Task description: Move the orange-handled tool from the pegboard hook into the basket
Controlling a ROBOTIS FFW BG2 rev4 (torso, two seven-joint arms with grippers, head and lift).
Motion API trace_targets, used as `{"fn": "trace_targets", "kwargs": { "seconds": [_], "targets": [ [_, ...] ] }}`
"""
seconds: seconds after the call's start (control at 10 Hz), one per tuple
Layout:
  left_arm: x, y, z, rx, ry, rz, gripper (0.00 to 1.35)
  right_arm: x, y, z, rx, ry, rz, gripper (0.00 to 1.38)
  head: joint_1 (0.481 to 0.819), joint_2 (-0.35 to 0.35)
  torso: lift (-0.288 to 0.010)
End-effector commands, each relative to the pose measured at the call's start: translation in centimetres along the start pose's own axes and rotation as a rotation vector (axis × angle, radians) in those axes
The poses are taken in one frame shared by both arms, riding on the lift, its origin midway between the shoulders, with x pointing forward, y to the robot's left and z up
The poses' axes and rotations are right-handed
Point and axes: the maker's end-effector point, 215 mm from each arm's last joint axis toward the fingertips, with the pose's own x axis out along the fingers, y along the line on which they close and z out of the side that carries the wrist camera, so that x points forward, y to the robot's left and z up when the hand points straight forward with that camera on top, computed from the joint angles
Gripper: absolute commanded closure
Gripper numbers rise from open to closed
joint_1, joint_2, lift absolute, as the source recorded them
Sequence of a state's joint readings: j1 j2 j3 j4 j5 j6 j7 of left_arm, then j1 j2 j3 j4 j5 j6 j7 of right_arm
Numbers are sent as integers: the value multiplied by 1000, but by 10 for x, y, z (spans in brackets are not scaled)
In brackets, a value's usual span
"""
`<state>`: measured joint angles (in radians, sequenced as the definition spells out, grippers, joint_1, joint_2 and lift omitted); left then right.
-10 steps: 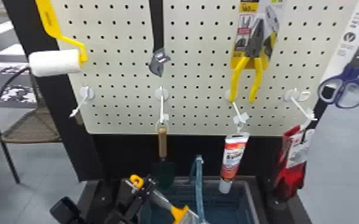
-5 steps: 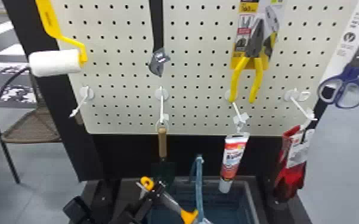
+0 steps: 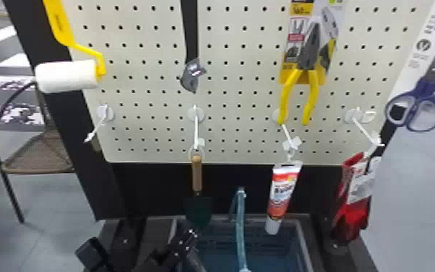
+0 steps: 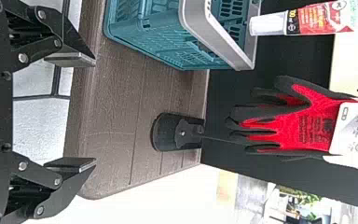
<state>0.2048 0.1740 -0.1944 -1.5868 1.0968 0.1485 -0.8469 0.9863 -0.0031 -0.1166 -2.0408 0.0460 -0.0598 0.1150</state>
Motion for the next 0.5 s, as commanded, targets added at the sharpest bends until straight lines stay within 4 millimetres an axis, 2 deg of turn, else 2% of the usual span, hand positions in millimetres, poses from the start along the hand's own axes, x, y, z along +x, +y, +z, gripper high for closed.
{"fn": "trace_targets", "kwargs": {
  "seconds": [0.0, 0.4],
  "targets": [
    [0, -1, 2, 3, -1, -1, 145, 0, 0, -1, 4, 2, -2, 501, 549, 0, -100],
    [0, -1, 1, 1, 1, -3, 145, 0, 0, -1, 4, 3, -2, 502, 549, 0, -100]
  ]
}}
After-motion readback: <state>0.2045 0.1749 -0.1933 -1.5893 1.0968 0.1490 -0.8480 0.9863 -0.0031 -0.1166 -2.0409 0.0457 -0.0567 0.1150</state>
